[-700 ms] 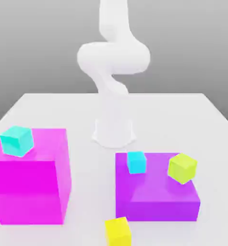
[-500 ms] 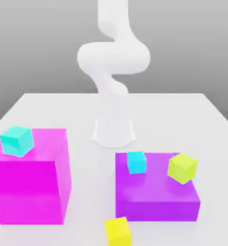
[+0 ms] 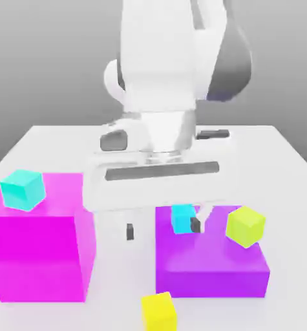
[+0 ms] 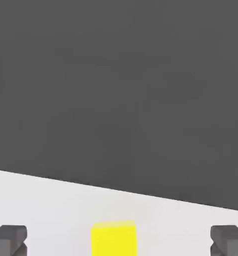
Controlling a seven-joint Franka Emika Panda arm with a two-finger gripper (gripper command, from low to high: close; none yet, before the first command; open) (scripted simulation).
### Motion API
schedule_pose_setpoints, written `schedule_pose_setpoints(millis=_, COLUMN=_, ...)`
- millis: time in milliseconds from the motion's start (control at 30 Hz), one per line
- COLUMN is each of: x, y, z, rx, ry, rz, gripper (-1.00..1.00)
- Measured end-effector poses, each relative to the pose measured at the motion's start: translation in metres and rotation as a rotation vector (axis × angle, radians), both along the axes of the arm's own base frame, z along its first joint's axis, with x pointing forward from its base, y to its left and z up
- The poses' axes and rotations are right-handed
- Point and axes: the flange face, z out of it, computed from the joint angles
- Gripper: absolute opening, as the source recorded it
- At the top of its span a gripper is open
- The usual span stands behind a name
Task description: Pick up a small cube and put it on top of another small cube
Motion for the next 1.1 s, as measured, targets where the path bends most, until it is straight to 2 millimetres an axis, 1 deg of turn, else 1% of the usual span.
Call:
schedule_pose_setpoints(millis=167, x=-0.016, y=-0.001, z=-0.091, rx=-0.024, ry=0.127, rz=0.037, gripper=0.00)
schedule_pose_setpoints(millis=300, x=-0.019, y=-0.001, z=-0.145, rx=-0.028, ry=0.144, rz=0.043, gripper=0.00)
schedule_pose_setpoints(millis=333, x=-0.019, y=-0.001, z=-0.157, rx=-0.028, ry=0.145, rz=0.042, gripper=-1.00)
schedule_pose_setpoints(millis=500, x=-0.019, y=-0.001, z=-0.157, rx=-0.029, ry=0.146, rz=0.042, gripper=-1.00)
schedule_pose_setpoints(millis=533, x=-0.020, y=-0.001, z=-0.163, rx=-0.028, ry=0.145, rz=0.042, gripper=-1.00)
schedule_pose_setpoints(millis=567, x=-0.019, y=-0.001, z=-0.159, rx=-0.028, ry=0.146, rz=0.043, gripper=-1.00)
schedule_pose_setpoints(millis=600, x=-0.019, y=-0.001, z=-0.151, rx=-0.028, ry=0.146, rz=0.043, gripper=-1.00)
schedule_pose_setpoints(millis=700, x=-0.019, y=-0.001, z=-0.116, rx=-0.028, ry=0.146, rz=0.043, gripper=-1.00)
schedule_pose_setpoints(millis=733, x=-0.015, y=-0.006, z=-0.102, rx=-0.031, ry=0.133, rz=0.039, gripper=-1.00)
schedule_pose_setpoints(millis=800, x=-0.003, y=-0.032, z=-0.068, rx=-0.031, ry=0.105, rz=-0.041, gripper=-1.00)
schedule_pose_setpoints(millis=867, x=-0.001, y=-0.064, z=-0.034, rx=-0.021, ry=0.099, rz=-0.168, gripper=-1.00)
schedule_pose_setpoints(millis=900, x=-0.003, y=-0.084, z=-0.016, rx=-0.014, ry=0.098, rz=-0.244, gripper=-1.00)
schedule_pose_setpoints(millis=933, x=-0.007, y=-0.109, z=0.001, rx=-0.007, ry=0.098, rz=-0.331, gripper=-1.00)
schedule_pose_setpoints(millis=1000, x=-0.018, y=-0.144, z=0.035, rx=0.006, ry=0.098, rz=-0.480, gripper=-1.00)
schedule_pose_setpoints(millis=1033, x=-0.025, y=-0.160, z=0.052, rx=0.012, ry=0.097, rz=-0.555, gripper=-1.00)
schedule_pose_setpoints(millis=1100, x=-0.041, y=-0.186, z=0.086, rx=0.022, ry=0.097, rz=-0.689, gripper=-1.00)
